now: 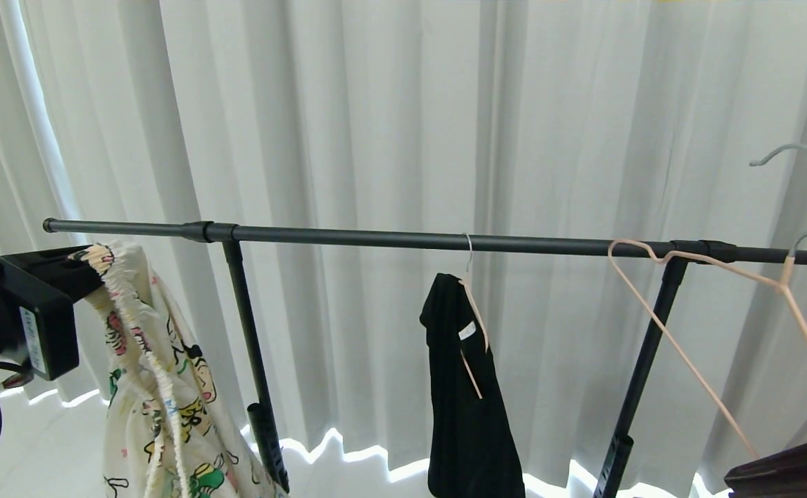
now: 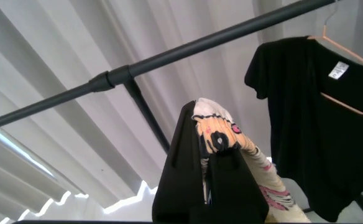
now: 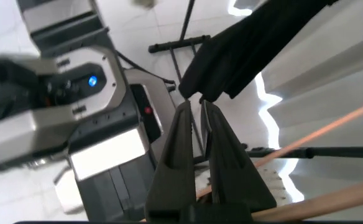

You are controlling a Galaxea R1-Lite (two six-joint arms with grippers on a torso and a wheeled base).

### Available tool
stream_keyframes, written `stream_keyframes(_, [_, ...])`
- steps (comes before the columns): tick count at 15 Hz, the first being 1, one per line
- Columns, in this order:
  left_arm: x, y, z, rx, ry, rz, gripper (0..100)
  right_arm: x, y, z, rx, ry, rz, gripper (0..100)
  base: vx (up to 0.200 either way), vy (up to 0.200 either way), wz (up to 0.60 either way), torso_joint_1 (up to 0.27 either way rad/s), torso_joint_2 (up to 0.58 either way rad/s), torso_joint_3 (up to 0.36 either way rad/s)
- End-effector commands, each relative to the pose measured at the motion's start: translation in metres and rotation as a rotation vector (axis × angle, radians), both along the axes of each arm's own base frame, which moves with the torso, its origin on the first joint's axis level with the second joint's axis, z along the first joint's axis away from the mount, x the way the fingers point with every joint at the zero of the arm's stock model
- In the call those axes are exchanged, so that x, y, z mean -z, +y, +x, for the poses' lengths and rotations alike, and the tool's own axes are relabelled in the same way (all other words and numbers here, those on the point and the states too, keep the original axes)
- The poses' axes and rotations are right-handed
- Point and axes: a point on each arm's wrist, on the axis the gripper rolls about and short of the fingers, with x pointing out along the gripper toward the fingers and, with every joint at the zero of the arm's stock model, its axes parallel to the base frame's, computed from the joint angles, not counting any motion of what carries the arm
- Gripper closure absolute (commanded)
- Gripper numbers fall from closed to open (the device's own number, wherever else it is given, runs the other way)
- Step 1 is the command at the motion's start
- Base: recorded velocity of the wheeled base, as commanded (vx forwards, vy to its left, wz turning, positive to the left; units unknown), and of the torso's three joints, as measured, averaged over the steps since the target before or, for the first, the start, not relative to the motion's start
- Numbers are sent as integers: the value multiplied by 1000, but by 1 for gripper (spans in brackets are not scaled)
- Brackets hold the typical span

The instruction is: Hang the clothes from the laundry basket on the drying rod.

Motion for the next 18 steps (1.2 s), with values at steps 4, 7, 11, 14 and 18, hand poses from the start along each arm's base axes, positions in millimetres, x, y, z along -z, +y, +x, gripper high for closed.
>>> stream_keyframes(4, [2, -1, 2, 3, 7, 21, 100, 15, 8, 11, 14, 149, 13, 100, 0, 0, 0, 0, 0, 0])
stream_keyframes(7, [-3, -2, 4, 3, -5, 11, 100, 30, 7, 23, 60, 193, 5, 100, 0, 0, 0, 0, 0, 0])
stream_keyframes(11, [-4, -2, 6, 2, -4, 7, 100, 38, 8, 44, 95, 221, 32, 100, 200, 0, 0, -4, 1, 4])
stream_keyframes(14, [-4, 0, 6, -16, -9, 11, 100, 43, 10, 50, 81, 243, 43, 100, 200, 0, 0, 9, 12, -4])
stream_keyframes(18, [-5, 1, 6, -16, -12, 10, 100, 61, 12, 59, 83, 262, 55, 100, 100, 0, 0, 1, 2, 1])
